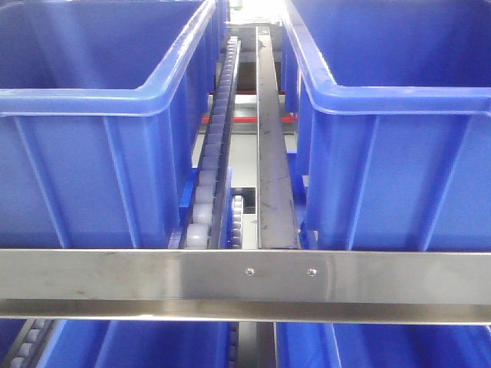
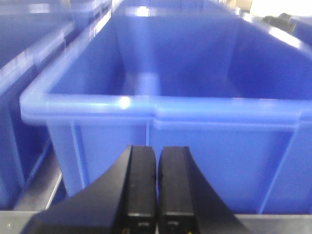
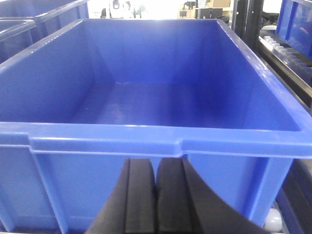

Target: Pick and sort blue part to right shelf

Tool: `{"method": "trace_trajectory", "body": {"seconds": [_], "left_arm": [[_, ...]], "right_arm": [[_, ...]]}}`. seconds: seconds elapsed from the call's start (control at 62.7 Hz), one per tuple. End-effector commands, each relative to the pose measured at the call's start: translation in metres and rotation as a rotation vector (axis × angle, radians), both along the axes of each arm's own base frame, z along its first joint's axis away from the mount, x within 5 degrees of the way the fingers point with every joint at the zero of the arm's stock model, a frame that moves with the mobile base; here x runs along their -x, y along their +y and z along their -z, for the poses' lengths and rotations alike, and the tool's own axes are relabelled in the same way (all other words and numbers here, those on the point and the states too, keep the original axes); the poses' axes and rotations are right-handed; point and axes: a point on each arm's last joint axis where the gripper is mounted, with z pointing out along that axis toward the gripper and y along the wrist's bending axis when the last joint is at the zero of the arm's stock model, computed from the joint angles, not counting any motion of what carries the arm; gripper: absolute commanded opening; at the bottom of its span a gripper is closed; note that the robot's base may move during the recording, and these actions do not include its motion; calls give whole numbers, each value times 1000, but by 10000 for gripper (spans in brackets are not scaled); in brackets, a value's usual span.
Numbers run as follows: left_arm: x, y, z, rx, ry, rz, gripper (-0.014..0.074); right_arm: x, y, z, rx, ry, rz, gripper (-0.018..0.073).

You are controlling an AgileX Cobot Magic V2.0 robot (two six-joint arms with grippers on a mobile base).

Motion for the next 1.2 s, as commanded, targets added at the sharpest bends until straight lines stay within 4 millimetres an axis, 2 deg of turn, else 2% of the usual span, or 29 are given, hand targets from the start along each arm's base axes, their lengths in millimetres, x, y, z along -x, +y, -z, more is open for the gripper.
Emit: {"method": "trace_trajectory", "body": {"seconds": [0.0,1.18], "left_arm": [[1,0,-3,14,-102,-4,123],[1,1,-5,1,-123,-6,123]], "right_arm": [[4,-1,-17,6,-134,8,57],[4,-1,-17,6,-134,8,57]]}}
